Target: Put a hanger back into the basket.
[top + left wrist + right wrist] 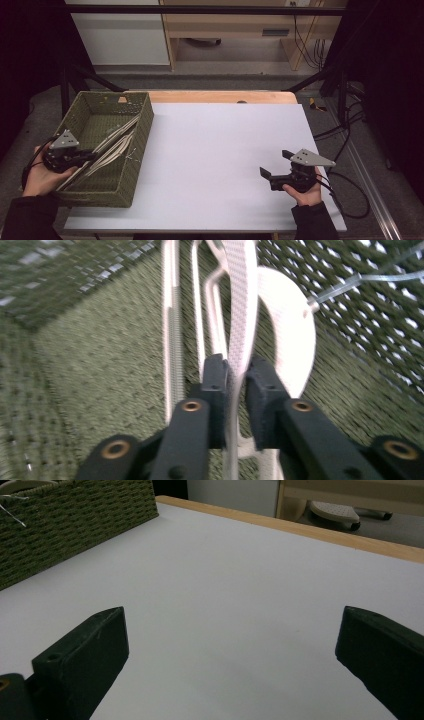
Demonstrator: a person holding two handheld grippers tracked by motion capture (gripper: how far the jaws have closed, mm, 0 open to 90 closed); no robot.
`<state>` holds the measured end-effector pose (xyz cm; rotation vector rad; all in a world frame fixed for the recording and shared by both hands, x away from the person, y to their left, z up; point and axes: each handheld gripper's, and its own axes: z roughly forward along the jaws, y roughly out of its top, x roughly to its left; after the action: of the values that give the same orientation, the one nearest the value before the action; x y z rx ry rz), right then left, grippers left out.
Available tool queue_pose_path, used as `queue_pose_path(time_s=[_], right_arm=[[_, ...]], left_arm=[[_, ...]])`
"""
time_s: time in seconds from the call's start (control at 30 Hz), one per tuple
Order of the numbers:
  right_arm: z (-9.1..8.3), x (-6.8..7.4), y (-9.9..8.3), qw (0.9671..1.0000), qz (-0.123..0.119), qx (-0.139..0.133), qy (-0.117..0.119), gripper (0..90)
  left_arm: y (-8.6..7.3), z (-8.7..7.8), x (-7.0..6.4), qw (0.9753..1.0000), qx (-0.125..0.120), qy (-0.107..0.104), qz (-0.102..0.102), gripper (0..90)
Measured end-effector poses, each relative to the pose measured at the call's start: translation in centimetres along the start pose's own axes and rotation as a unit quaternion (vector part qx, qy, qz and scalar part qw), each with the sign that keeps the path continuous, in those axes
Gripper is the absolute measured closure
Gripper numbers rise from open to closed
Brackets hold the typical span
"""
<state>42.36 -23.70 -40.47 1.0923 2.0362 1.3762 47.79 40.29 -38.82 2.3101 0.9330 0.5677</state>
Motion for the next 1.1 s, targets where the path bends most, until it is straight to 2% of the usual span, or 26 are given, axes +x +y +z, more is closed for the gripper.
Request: queue_pose_path(time_s=[0.07, 0.2, 0.27, 0.37, 0.43, 0.5, 0.6, 0.63, 0.67, 0.7, 0.77, 0.9, 0.97, 1.03, 1.1], right_arm=[[0.0, 0.0, 0.0, 1.0000, -0.002, 0.000, 0.000, 1.4], [0.0, 0.0, 0.0, 1.0000, -0.002, -0.001, 0.000, 1.4], [0.0, 0.0, 0.0, 1.0000, -0.002, -0.001, 0.000, 1.4], [0.0, 0.0, 0.0, 1.0000, -0.002, -0.002, 0.000, 1.4], [0.0, 0.0, 0.0, 1.0000, -0.003, -0.002, 0.001, 1.4], [0.0, 0.1, 0.1, 1.0000, -0.003, -0.002, 0.002, 1.4], [-0.1, 0.0, 0.1, 1.0000, -0.005, -0.004, 0.002, 1.4], [-0.1, 0.0, 0.1, 1.0000, -0.001, -0.006, 0.001, 1.4], [-0.1, 0.0, 0.1, 1.0000, -0.001, -0.006, 0.001, 1.4], [-0.2, 0.0, 0.1, 1.0000, -0.001, -0.008, 0.001, 1.3], [-0.3, 0.0, 0.1, 1.0000, -0.004, -0.009, 0.002, 1.4], [-0.4, 0.0, 0.2, 0.9999, -0.001, -0.014, 0.002, 0.9], [-0.4, 0.0, 0.2, 0.9999, 0.000, -0.016, 0.002, 0.7], [-0.5, 0.0, 0.2, 0.9998, -0.001, -0.018, 0.002, 0.6], [-0.6, 0.0, 0.2, 0.9998, -0.001, -0.021, 0.001, 0.6]], left_arm=[[0.2, 0.2, -0.3, 1.0000, 0.004, -0.001, 0.002, 73.6], [0.7, -0.2, -0.4, 0.9999, -0.014, -0.002, -0.002, 67.8], [0.9, -0.6, -0.5, 0.9999, -0.016, 0.003, 0.001, 59.4], [1.3, -1.2, -0.7, 0.9991, -0.041, 0.010, -0.009, 49.3], [1.5, -1.7, -0.8, 0.9971, -0.069, 0.009, -0.032, 41.0], [1.8, -2.2, -1.0, 0.9937, -0.100, 0.013, -0.048, 33.1], [2.5, -3.2, -1.6, 0.9855, -0.154, 0.005, -0.073, 24.6], [2.9, -3.6, -2.3, 0.9794, -0.183, -0.003, -0.085, 22.0], [2.9, -3.6, -2.3, 0.9794, -0.183, -0.003, -0.085, 17.6], [3.2, -3.8, -2.7, 0.9760, -0.197, -0.005, -0.092, 17.6], [3.6, -4.3, -3.6, 0.9719, -0.217, -0.007, -0.090, 14.5], [4.4, -5.1, -5.7, 0.9610, -0.259, -0.016, -0.095, 11.6], [4.7, -5.2, -6.6, 0.9581, -0.268, -0.021, -0.100, 10.4], [4.8, -4.9, -7.5, 0.9580, -0.267, -0.026, -0.101, 9.0], [4.9, -4.4, -8.5, 0.9569, -0.267, -0.037, -0.108, 8.6]])
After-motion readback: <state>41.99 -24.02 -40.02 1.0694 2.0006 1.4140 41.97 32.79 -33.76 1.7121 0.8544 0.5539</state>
